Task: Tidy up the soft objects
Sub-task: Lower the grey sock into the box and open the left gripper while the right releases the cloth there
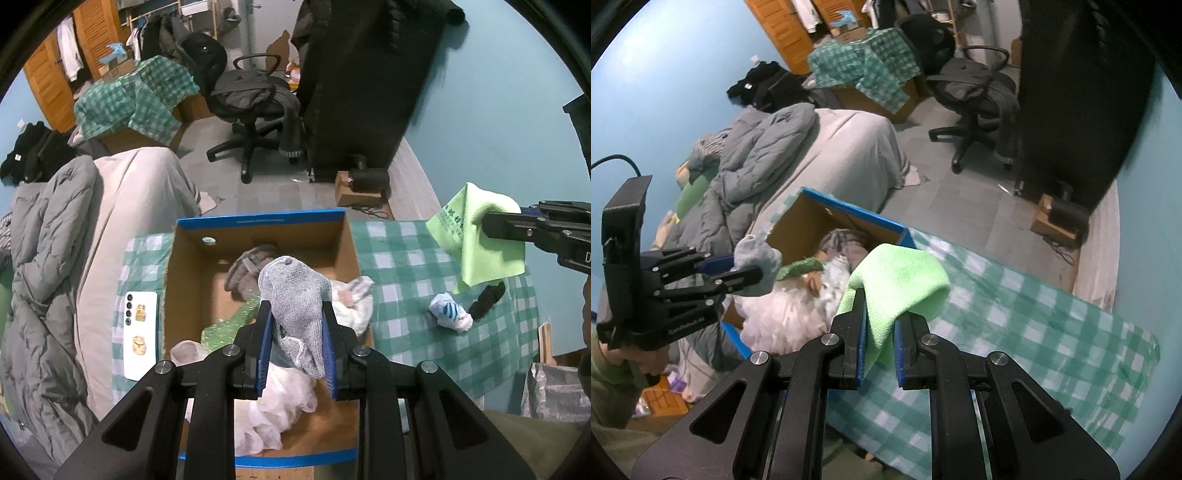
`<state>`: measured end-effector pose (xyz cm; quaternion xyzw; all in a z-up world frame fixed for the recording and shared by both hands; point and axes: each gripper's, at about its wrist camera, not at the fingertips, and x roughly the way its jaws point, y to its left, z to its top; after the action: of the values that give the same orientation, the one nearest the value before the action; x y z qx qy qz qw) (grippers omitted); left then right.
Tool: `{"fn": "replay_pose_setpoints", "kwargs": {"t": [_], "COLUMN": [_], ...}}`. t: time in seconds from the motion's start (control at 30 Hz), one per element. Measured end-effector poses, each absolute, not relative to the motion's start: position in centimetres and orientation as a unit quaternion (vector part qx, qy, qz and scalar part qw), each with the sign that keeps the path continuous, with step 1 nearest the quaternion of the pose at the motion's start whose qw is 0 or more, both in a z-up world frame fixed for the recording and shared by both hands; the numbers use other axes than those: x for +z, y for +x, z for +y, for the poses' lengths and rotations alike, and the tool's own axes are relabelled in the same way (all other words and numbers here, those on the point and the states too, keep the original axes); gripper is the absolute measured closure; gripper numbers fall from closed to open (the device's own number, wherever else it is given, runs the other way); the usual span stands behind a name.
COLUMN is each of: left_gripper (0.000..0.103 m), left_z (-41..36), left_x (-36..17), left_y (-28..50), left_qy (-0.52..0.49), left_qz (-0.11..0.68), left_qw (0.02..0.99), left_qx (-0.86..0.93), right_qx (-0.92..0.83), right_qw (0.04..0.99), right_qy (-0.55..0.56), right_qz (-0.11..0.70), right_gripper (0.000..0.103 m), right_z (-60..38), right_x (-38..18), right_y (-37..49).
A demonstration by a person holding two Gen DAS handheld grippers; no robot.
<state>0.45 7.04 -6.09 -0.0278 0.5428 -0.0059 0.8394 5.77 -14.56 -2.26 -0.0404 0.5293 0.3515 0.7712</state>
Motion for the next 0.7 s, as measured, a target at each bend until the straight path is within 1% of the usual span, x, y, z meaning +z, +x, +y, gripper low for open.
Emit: {"fn": "replay_pose_setpoints", "kwargs": {"t": [0.7], "left_gripper": [0.079], "left_z": [12.6], "left_x": [-9.8], "left_y": [3.7], "left_qy": [-0.050], "left_qz": [0.558], "left_qw": [0.828], "left_qx": [0.010], "right_qx": [0.391], "right_qw": [0.742], "right_qy": [-0.076], "right_qz": [0.540], "right_gripper": [0.091], "right_z": [-4.6], "right_x": [-4.7], "right_y": [7.3]}}
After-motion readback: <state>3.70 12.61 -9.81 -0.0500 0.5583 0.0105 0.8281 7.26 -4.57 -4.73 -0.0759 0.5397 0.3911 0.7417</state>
